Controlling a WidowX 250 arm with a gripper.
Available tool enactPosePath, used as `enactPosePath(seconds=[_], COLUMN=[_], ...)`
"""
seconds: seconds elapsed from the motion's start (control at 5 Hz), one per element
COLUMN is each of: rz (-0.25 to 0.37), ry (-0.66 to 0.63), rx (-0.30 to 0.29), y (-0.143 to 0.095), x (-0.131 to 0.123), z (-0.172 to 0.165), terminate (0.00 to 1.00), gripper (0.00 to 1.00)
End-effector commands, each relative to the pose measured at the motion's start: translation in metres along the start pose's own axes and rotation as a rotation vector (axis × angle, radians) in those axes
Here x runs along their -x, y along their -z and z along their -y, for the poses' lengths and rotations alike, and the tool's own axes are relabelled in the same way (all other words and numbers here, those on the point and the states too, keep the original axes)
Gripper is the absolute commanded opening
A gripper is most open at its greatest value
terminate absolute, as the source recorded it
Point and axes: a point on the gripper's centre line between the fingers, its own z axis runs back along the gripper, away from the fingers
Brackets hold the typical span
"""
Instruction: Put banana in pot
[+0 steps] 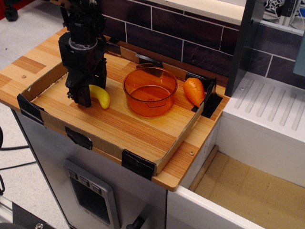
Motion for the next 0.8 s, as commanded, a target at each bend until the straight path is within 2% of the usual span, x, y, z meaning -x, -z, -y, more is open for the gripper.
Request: enactPosePath(seconds=[0.0, 0.2, 0.4, 0.6], rz=[-0.048, -0.083, -0.159, -0.186], ry=[0.045, 0.056, 0.076, 0.079], rx=[0.028, 0.027, 0.018, 0.032], y=[-0.029, -0.049, -0.086, -0.103], x=[0.009, 0.014, 0.036, 0.058], z=[-0.019, -0.028, -0.037, -0.032], terminate=[0.0, 0.0, 0.0, 0.0], gripper=[0.0, 0.0, 0.0, 0.0])
